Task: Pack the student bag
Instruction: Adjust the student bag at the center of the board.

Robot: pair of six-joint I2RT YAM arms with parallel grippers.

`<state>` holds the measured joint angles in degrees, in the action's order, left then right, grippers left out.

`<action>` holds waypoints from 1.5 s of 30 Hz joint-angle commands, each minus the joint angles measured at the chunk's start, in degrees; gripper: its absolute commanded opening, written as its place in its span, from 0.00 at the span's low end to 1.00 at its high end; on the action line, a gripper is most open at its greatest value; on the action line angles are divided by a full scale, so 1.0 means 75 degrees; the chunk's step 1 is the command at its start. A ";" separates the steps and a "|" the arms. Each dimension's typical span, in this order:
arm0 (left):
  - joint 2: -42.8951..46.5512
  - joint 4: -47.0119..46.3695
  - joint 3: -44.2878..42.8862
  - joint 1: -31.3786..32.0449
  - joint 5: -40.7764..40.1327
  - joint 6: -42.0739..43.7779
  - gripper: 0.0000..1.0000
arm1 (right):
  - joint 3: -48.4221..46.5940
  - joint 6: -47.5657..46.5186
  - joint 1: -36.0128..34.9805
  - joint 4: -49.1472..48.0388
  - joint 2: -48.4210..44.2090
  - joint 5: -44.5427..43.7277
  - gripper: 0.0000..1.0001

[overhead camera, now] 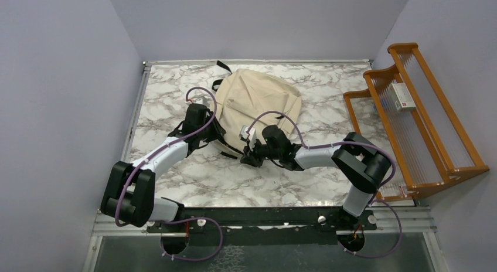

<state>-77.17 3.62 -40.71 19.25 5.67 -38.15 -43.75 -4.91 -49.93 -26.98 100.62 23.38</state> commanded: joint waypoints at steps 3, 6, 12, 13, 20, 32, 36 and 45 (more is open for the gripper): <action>0.0186 0.0414 0.0108 0.0024 -0.0510 -0.0111 0.35 | 0.0021 -0.0048 -0.0045 -0.0141 0.0118 -0.0202 0.18; 0.0225 0.0441 0.0282 0.0024 -0.0539 -0.0142 0.37 | -0.0012 -0.0037 -0.0041 -0.0129 0.0134 -0.0176 0.17; 0.0106 0.0043 0.0562 0.0024 -0.0162 -0.0282 0.38 | -0.0062 -0.0043 -0.0039 -0.0097 0.0166 -0.0132 0.18; 0.0079 -0.0049 0.0616 0.0024 -0.0070 -0.0300 0.38 | -0.0065 -0.0048 -0.0045 -0.0085 0.0157 -0.0142 0.17; -0.0091 -0.0593 0.0983 0.0024 0.0430 -0.0529 0.38 | 0.0026 -0.0025 -0.0045 -0.0082 0.0120 -0.0163 0.17; 0.0047 -0.0821 0.1387 0.0024 0.0569 -0.0835 0.12 | 0.0018 -0.0001 -0.0044 -0.0141 0.0196 -0.0115 0.17; 0.0101 -0.0792 0.1366 0.0024 0.0591 -0.0886 0.01 | 0.0041 -0.0002 -0.0046 -0.0130 0.0196 -0.0138 0.17; 0.0723 -0.0494 0.1275 0.0024 0.0264 -0.0802 0.00 | 0.0137 0.0103 -0.0045 -0.0389 -0.0081 0.0019 0.20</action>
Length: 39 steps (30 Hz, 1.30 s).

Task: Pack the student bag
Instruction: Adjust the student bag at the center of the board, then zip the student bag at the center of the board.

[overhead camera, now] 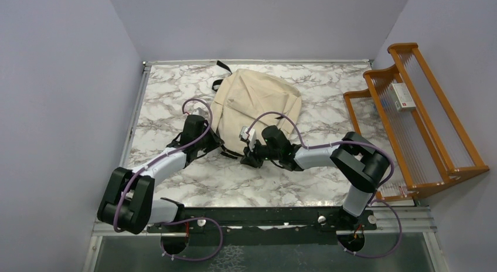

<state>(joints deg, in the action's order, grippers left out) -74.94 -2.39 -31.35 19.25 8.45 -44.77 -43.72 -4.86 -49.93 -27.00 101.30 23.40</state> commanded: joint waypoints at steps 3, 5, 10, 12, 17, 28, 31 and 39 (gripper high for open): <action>0.0523 0.0269 0.0080 0.0024 -0.0087 0.0149 0.00 | 0.0067 0.0153 -0.0046 -0.0525 -0.0450 0.0276 0.24; 0.0552 0.0058 0.0181 0.0024 0.0052 0.0172 0.00 | 0.0026 0.0139 -0.0038 -0.0595 -0.0671 0.0423 0.27; 0.0535 -0.0724 0.0308 0.0024 0.0681 0.0243 0.00 | -0.0084 0.0021 -0.0043 -0.0642 -0.1222 0.0370 0.35; 0.0498 -0.0893 0.0239 0.0024 0.0846 0.0359 0.00 | -0.0116 -0.0017 -0.0036 -0.0658 -0.1352 0.0169 0.37; 0.0412 -0.0952 0.0054 0.0024 0.1036 0.0666 0.00 | -0.0342 0.0089 -0.0037 -0.0658 -0.1182 -0.0868 0.38; 0.0068 -0.1145 -0.0126 0.0024 0.1351 0.0957 0.00 | -0.1103 0.1296 -0.0044 -0.1005 -0.0140 -0.1675 0.38; -0.0113 -0.1120 -0.0210 0.0024 0.1387 0.1040 0.00 | -0.1163 0.1646 -0.0044 -0.0966 -0.0021 -0.2226 0.38; 0.0313 -0.0508 -0.0161 0.0024 0.0611 0.1103 0.29 | -0.1736 0.2222 -0.0039 -0.0043 0.0205 -0.3081 0.43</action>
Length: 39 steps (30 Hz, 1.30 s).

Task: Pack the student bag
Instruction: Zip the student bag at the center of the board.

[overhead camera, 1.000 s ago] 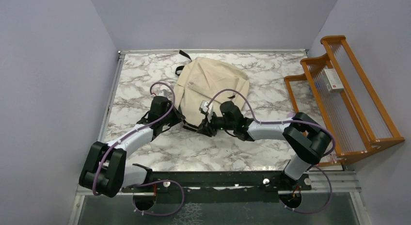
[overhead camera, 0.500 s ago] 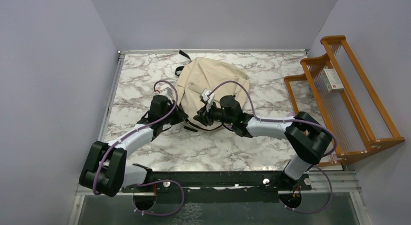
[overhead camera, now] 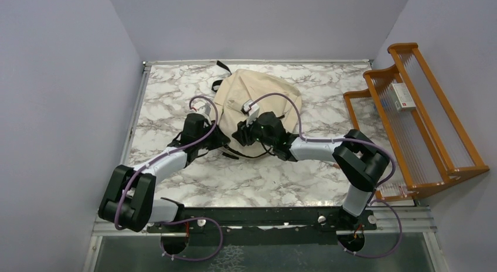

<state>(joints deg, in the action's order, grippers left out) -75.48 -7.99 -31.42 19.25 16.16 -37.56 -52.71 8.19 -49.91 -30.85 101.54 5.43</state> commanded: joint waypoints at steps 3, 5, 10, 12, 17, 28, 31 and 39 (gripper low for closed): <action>0.0691 0.0391 -0.0077 0.0024 -0.0602 0.0157 0.35 | -0.0998 0.0625 -0.0048 0.1084 0.0290 -0.0693 0.45; 0.0914 0.0482 -0.0028 0.0024 -0.0753 0.0151 0.38 | -0.1265 0.0654 -0.0043 0.1411 0.0381 -0.0697 0.51; 0.1508 0.0748 0.0196 0.0024 -0.1296 0.0056 0.40 | -0.1690 0.0701 -0.0045 0.1845 0.0653 -0.1021 0.56; 0.1632 0.0739 0.0301 0.0024 -0.1370 0.0009 0.40 | -0.1931 0.0667 -0.0046 0.2082 0.0827 -0.0970 0.58; 0.1518 0.0580 0.0375 0.0024 -0.1219 -0.0043 0.37 | -0.2231 0.0631 -0.0048 0.2417 0.1179 -0.0933 0.61; 0.0887 -0.0084 0.0096 0.0024 -0.0586 0.0110 0.36 | -0.2196 0.0939 -0.0023 0.2377 0.1586 -0.0795 0.55; 0.0677 -0.0115 0.0051 0.0024 -0.0554 0.0133 0.36 | -0.2023 0.1144 0.0013 0.2189 0.1572 -0.0786 0.42; 0.0340 -0.0411 0.0198 0.0024 -0.0641 0.0052 0.35 | -0.1321 0.1871 0.0359 0.1557 0.1412 -0.0541 0.07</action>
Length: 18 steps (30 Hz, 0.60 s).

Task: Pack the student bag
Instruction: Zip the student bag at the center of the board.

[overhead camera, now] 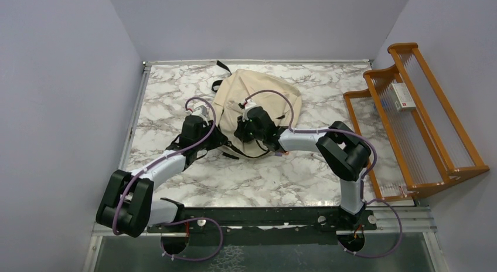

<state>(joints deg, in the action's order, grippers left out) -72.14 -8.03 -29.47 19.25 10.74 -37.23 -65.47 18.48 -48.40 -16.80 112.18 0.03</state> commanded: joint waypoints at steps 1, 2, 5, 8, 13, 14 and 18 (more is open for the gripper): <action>-0.0134 -0.0439 -0.0047 0.0024 0.0081 0.0007 0.35 | 0.0450 0.0596 0.0213 -0.0361 -0.0024 0.0216 0.05; -0.0187 -0.0443 -0.0043 0.0024 0.0080 0.0007 0.35 | 0.0515 0.0690 0.0252 -0.0416 -0.0017 0.0259 0.03; -0.0333 -0.0464 -0.0043 0.0024 0.0127 0.0007 0.35 | 0.0731 0.0927 0.0342 -0.0598 -0.0017 0.0363 0.03; -0.0423 -0.0558 0.0017 0.0024 0.0251 -0.0051 0.35 | 0.0834 0.1043 0.0372 -0.0705 0.0022 0.0433 0.02; -0.0521 -0.0885 0.0135 0.0024 0.0610 -0.0156 0.35 | 0.0940 0.1109 0.0383 -0.0821 0.0089 0.0485 0.02; -0.0548 -0.0949 0.0142 0.0024 0.0693 -0.0162 0.35 | 0.0953 0.1119 0.0386 -0.0838 0.0098 0.0493 0.02; -0.0553 -0.1090 0.0232 0.0024 0.0988 -0.0333 0.36 | 0.0979 0.1116 0.0390 -0.0872 0.0100 0.0523 0.02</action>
<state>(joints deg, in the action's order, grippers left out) -75.96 -13.10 -29.08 19.25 14.00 -38.17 -59.57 26.33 -45.80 -24.56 112.18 2.85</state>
